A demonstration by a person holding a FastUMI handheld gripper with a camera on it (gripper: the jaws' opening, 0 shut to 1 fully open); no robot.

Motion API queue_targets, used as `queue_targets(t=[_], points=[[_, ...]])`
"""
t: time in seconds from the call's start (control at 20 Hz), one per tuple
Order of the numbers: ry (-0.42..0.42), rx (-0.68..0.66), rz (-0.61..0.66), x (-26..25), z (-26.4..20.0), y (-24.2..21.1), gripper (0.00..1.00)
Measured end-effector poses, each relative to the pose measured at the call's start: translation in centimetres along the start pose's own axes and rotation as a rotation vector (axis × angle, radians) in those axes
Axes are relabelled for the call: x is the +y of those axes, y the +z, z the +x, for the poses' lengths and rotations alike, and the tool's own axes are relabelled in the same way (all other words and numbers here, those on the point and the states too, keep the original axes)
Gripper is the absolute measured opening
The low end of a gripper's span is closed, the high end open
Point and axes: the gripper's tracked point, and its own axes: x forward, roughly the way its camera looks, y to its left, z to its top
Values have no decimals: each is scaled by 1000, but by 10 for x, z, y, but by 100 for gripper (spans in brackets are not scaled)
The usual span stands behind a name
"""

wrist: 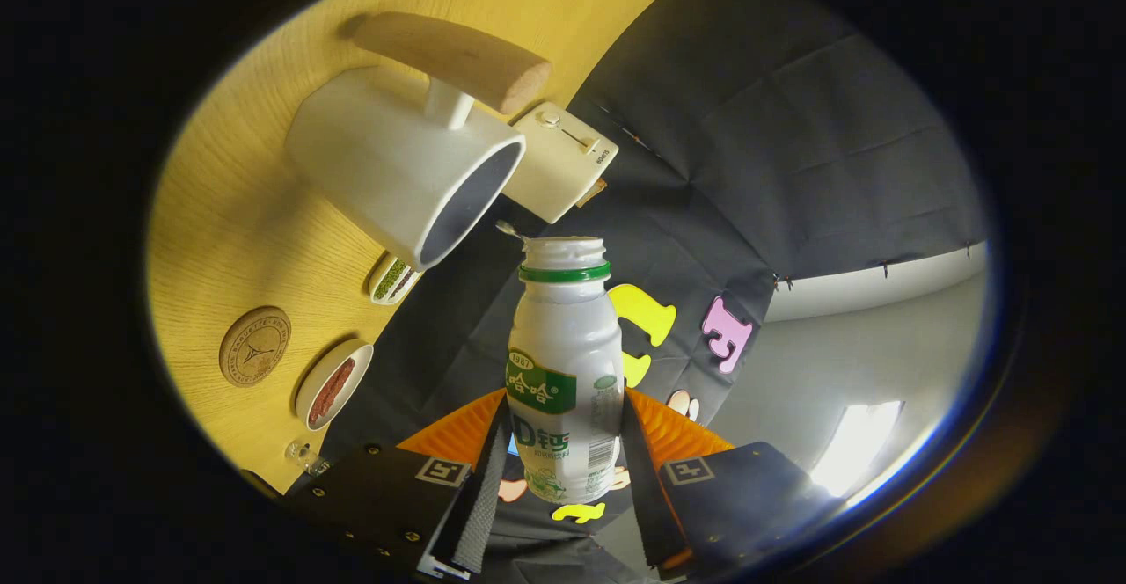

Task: Take the bottle from table, then pour the juice into the cup, finally place the bottle on the coaster

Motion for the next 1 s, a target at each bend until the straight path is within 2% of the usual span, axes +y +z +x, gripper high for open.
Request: queue_targets(t=[0.15, 0.25, 0.75, 1.0], points=[[-1, 0, 4, 1, 0, 0, 65], [22, 5, 50, 4, 1, -1, 65], [125, 54, 451, 14, 2, -21, 66], [152, 62, 578, 11, 6, -24, 65]])
